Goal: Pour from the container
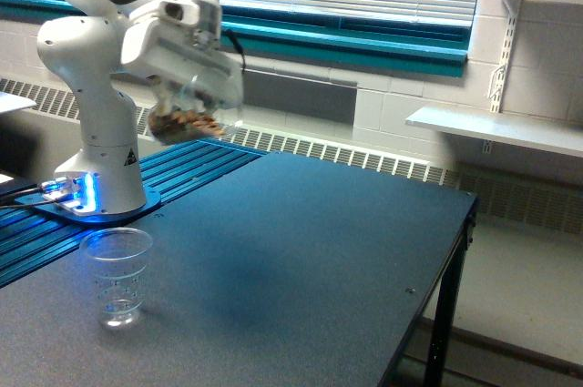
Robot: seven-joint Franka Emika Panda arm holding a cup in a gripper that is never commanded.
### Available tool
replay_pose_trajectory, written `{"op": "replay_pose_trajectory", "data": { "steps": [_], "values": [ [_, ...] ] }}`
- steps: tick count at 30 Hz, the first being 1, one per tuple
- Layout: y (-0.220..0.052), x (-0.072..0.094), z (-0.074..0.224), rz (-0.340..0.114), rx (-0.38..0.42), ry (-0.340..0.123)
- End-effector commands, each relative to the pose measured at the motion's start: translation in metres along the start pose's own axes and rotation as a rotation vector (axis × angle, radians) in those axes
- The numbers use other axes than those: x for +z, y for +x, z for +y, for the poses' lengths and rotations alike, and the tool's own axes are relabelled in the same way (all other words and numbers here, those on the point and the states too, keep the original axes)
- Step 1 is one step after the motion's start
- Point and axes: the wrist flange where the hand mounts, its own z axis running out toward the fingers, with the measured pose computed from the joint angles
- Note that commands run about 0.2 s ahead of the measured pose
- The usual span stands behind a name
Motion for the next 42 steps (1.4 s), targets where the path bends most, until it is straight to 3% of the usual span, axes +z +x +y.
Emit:
{"op": "replay_pose_trajectory", "data": {
  "steps": [1,15,24,42],
  "values": [
    [-0.008,0.007,0.023,-0.018,0.031,-0.023],
    [-0.007,0.017,0.078,-0.038,0.117,-0.077],
    [-0.015,0.030,0.111,-0.077,0.151,-0.117],
    [-0.029,0.057,0.130,-0.157,0.146,-0.149]
  ]
}}
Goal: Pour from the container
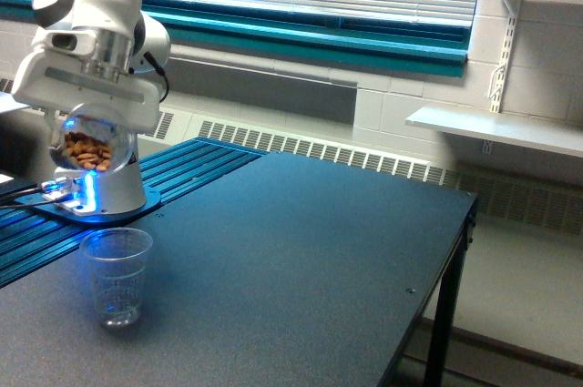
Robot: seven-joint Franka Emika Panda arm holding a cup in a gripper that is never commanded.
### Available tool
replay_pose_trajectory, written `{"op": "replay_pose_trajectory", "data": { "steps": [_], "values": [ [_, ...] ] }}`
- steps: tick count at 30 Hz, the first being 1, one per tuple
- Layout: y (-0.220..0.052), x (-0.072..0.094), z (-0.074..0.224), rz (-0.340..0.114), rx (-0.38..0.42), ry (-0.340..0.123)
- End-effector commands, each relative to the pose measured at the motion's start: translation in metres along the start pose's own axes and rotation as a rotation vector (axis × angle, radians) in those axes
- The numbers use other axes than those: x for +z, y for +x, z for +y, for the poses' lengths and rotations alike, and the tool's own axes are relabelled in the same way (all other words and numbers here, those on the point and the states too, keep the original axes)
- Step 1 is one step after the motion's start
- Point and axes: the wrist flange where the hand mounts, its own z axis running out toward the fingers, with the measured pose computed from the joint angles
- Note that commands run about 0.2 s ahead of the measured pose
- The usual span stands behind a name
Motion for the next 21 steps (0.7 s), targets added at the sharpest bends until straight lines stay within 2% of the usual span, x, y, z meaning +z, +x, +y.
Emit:
{"op": "replay_pose_trajectory", "data": {
  "steps": [1,21],
  "values": [
    [-0.016,0.015,0.001,-0.042,-0.052,-0.015],
    [-0.033,0.040,-0.009,-0.093,-0.120,-0.053]
  ]
}}
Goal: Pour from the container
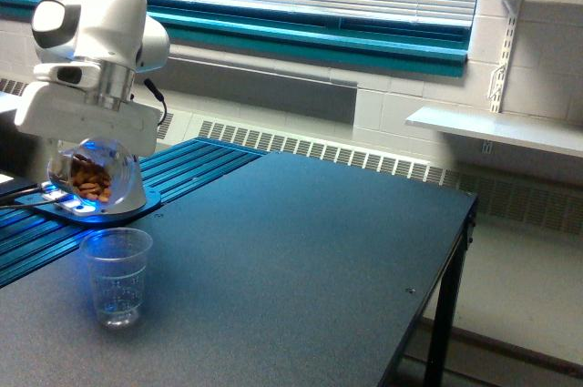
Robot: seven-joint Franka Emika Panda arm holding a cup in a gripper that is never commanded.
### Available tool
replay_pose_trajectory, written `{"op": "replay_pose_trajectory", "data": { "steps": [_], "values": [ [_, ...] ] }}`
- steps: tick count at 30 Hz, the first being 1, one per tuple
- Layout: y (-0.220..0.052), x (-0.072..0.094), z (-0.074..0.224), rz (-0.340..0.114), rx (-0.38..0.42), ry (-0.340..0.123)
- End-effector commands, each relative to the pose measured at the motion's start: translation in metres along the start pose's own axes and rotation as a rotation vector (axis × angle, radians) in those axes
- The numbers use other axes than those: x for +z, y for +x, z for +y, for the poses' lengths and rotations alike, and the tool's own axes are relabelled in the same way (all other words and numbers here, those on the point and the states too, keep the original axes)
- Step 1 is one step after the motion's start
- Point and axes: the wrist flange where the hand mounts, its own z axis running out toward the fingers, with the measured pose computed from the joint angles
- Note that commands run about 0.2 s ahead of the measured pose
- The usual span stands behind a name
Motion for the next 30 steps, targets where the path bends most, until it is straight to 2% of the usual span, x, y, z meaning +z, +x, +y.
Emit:
{"op": "replay_pose_trajectory", "data": {
  "steps": [1,16,30],
  "values": [
    [-0.013,0.009,-0.005,-0.021,-0.026,-0.008],
    [-0.007,0.019,-0.007,-0.034,-0.036,-0.029],
    [-0.018,0.028,-0.018,-0.071,-0.103,-0.055]
  ]
}}
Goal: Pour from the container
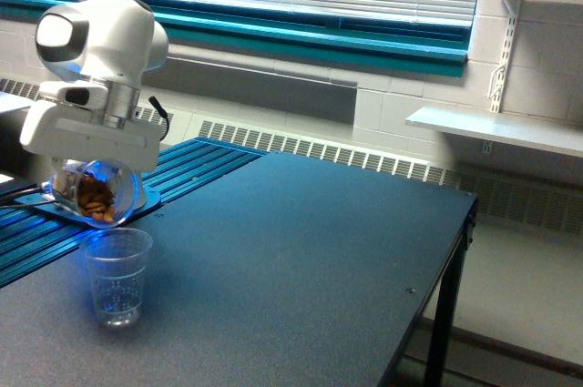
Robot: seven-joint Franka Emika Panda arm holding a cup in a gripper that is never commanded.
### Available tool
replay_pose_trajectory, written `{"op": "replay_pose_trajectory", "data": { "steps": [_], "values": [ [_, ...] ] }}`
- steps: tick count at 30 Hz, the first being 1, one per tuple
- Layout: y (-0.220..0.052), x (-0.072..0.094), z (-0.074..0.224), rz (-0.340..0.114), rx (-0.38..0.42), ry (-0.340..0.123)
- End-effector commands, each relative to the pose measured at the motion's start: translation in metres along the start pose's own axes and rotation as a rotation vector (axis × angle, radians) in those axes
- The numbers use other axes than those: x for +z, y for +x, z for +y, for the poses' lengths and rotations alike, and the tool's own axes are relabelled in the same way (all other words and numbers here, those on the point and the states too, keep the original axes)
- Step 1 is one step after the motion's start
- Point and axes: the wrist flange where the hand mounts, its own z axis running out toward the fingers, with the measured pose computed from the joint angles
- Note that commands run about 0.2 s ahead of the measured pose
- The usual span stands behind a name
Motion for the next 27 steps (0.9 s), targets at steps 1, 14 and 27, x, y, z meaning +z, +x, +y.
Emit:
{"op": "replay_pose_trajectory", "data": {
  "steps": [1,14,27],
  "values": [
    [-0.010,0.005,-0.008,-0.021,-0.045,-0.013],
    [0.007,0.005,-0.007,-0.009,-0.052,-0.037],
    [0.018,0.008,-0.006,-0.016,-0.057,-0.052]
  ]
}}
